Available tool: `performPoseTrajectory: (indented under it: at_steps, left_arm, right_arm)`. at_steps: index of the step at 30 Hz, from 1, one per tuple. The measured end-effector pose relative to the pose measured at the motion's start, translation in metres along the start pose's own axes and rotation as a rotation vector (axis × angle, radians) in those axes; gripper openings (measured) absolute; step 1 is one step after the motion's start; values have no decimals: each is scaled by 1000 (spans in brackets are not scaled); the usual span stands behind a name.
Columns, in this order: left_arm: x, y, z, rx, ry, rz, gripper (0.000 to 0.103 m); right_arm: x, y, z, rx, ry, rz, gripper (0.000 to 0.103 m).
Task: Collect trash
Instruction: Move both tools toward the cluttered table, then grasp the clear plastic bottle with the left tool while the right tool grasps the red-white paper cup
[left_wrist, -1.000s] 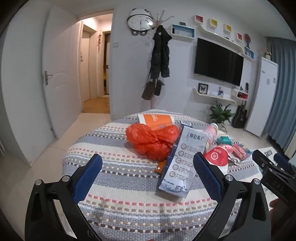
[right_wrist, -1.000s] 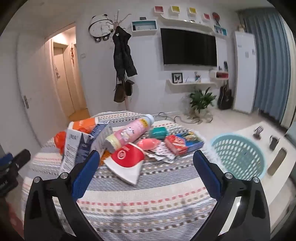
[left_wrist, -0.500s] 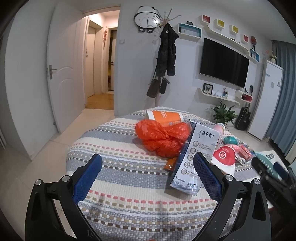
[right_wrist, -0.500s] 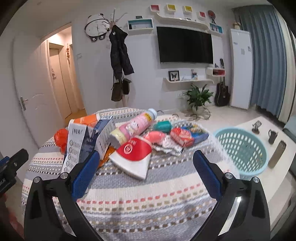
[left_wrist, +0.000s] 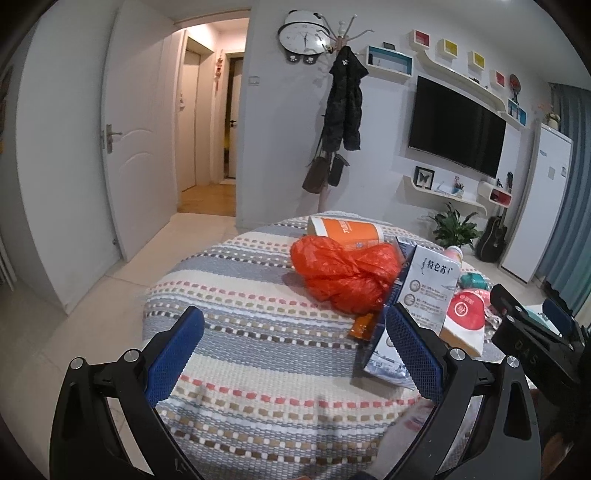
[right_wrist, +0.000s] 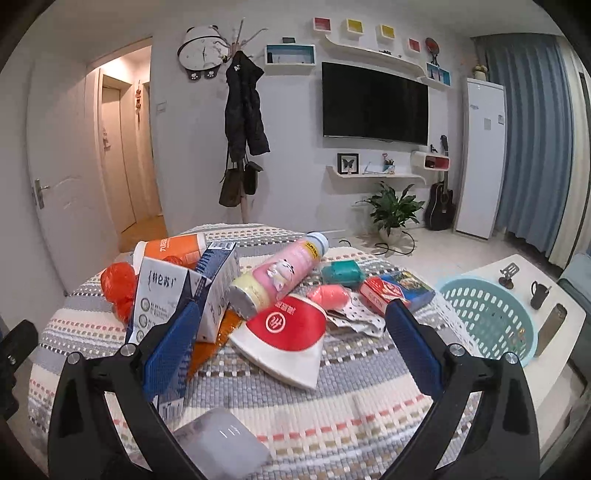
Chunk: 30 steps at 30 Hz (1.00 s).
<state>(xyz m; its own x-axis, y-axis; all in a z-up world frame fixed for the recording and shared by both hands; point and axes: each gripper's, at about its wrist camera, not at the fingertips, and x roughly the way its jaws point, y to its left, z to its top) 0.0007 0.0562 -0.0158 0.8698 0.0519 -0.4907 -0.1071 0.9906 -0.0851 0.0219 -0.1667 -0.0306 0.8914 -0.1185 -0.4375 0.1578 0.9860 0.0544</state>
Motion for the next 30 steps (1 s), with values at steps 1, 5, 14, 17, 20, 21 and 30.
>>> performPoseTrajectory:
  at_steps: [1, 5, 14, 17, 20, 21, 30]
  left_arm:
    - [0, 0, 0, 1, -2, 1, 96]
    - [0, -4, -1, 12, 2, -6, 96]
    - [-9, -16, -5, 38, 4, -42, 96]
    - [-15, -19, -4, 43, -7, -51, 96]
    - [-20, -22, -5, 50, -16, -61, 96]
    - [-22, -23, -5, 53, -18, -63, 96]
    - [-21, -31, -14, 87, 0, -157, 96]
  right_arm:
    - [1, 1, 1, -4, 2, 2, 96]
    - [0, -3, -3, -4, 19, 14, 96]
    - [-10, -24, -5, 31, 31, 6, 96]
    - [-17, -31, -2, 38, 15, 1, 96]
    - [-25, -35, 1, 26, -8, -21, 96]
    - [-27, -36, 2, 22, -12, -22, 96]
    - [-29, -59, -6, -4, 2, -89, 96]
